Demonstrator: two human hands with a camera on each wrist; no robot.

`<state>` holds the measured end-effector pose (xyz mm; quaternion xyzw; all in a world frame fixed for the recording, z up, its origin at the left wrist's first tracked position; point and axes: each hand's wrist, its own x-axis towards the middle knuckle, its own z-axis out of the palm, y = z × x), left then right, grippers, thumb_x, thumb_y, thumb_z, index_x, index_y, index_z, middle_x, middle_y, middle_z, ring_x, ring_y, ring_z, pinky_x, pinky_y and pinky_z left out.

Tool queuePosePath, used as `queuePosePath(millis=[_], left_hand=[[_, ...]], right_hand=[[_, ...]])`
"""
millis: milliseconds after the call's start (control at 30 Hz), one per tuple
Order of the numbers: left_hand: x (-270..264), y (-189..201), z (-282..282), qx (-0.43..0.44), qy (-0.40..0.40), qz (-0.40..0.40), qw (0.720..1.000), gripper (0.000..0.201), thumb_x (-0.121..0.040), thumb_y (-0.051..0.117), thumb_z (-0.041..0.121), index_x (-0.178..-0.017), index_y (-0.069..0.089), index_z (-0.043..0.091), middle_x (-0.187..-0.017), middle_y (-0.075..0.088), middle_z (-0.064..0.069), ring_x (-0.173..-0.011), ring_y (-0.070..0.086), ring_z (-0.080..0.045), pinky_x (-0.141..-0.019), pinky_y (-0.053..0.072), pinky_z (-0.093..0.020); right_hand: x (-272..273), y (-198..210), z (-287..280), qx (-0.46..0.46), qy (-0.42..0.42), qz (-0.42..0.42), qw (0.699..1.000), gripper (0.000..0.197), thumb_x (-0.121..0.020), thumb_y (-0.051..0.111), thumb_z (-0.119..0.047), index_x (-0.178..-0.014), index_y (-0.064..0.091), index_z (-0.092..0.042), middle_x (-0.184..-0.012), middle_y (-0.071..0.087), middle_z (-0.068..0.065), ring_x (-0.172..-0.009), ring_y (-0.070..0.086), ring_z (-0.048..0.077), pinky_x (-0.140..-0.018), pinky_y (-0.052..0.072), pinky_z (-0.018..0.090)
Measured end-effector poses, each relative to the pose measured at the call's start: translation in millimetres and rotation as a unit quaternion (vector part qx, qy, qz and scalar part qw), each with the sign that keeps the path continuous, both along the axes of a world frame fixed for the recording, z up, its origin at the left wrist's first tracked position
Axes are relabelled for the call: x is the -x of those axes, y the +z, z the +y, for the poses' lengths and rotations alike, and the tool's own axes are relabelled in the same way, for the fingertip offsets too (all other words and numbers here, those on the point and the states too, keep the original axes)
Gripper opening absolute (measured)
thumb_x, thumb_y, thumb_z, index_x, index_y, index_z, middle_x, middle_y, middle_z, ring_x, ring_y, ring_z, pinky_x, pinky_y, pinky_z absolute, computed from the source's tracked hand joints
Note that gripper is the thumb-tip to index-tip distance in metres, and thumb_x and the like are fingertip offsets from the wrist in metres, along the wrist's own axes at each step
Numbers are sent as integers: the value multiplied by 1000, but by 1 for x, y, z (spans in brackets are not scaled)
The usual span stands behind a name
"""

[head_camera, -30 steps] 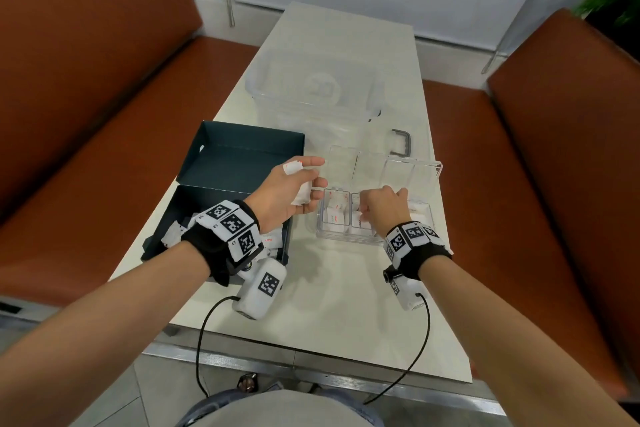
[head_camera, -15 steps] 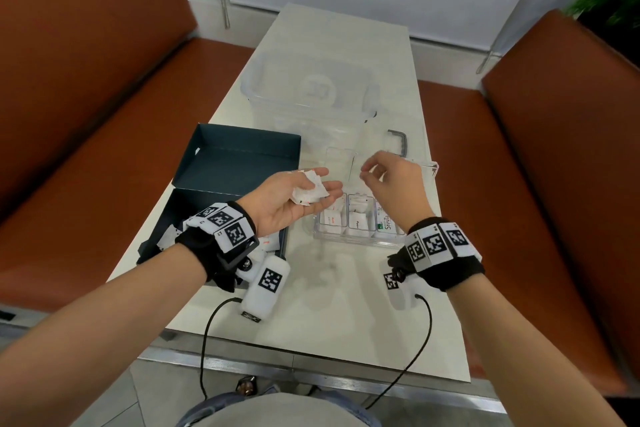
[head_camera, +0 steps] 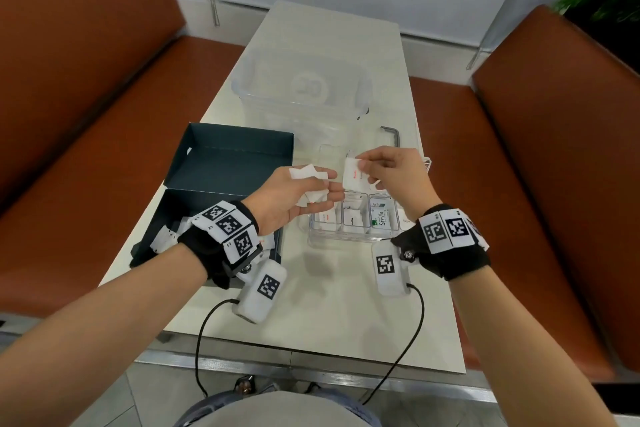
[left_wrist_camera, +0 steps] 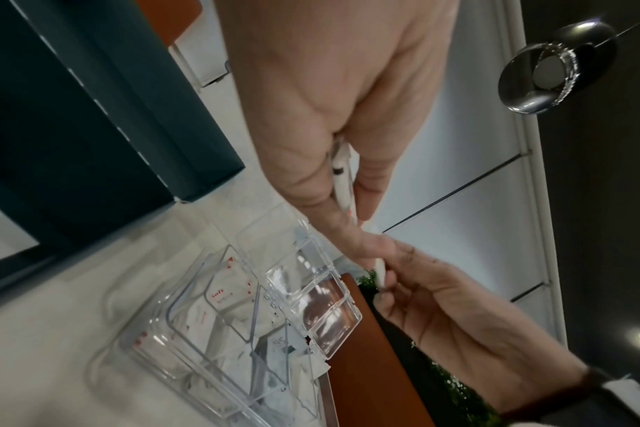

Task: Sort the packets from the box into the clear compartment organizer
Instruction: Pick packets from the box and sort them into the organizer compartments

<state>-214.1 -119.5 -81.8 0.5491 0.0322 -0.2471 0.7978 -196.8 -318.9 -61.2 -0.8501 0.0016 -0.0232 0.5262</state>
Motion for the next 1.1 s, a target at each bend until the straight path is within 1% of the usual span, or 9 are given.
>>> queuePosePath(millis=[233,300,367,467,533,733,867,1000,1100], left_hand=[[-1,0,5,24,8,53,998,25,-100,50,13,-120,59,0,-109,71,-20,-101,71,-27,-81,59,-31],[-2,-1,7,59,21,87,994,27,-100,43,6,-121,56,-4,-112,68,-26,-102,69,-33,-83,59,-34],[-2,-2,9,68,31,91,993,27,-98,39,-4,-120,54,-8,-112,67,-30,-101,69,-35,-80,60,-35],[-2,-4,11,27,26,56,998,21,-97,49,-6,-115,58,-7,-108,70,-24,-97,71,-34,-75,60,-32],[-1,-6,11,-10,27,20,999,21,-92,60,-3,-112,61,-6,-108,72,-19,-97,71,-32,-76,60,-32],[-1,-9,8,-43,39,-31,998,21,-85,70,2,-106,66,-1,-104,74,-13,-95,72,-25,-70,59,-29],[-1,-8,7,-8,19,-17,1000,20,-90,65,6,-108,67,-2,-107,73,-14,-99,71,-26,-73,59,-27],[-1,-7,6,-1,10,-16,1000,16,-90,65,5,-104,68,-1,-104,74,-12,-98,71,-25,-72,59,-27],[-2,-6,5,-7,4,-26,1000,15,-89,65,2,-104,68,-2,-102,74,-12,-98,71,-23,-74,58,-28]], right_hand=[[-11,-34,-18,135,-33,67,988,13,-85,67,-7,-82,71,-19,-76,69,6,-67,60,14,-65,47,22],[-12,-38,-15,95,-58,72,991,10,-85,66,-8,-86,72,-15,-79,70,5,-69,61,16,-70,49,26],[-11,-34,-10,7,-73,79,994,12,-87,64,-7,-94,72,-8,-76,68,2,-62,58,13,-65,49,25],[-5,-19,2,-120,-17,91,989,13,-89,63,-4,-98,71,-5,-69,64,0,-57,55,9,-56,48,19],[0,-10,11,-144,41,94,984,14,-88,64,-3,-101,71,-4,-68,64,1,-57,56,8,-58,51,18],[3,-1,23,-15,51,50,997,16,-85,68,-6,-100,73,-7,-68,65,2,-61,61,11,-72,56,27],[3,-2,25,58,29,-2,998,13,-83,70,-11,-95,75,-12,-67,68,0,-61,63,10,-70,56,22],[5,-3,28,79,40,-25,996,12,-82,71,-14,-92,76,-18,-65,68,-4,-58,62,3,-71,54,18],[6,-4,31,87,50,-29,994,12,-81,72,-14,-92,77,-17,-68,69,-1,-61,63,5,-73,54,20]])
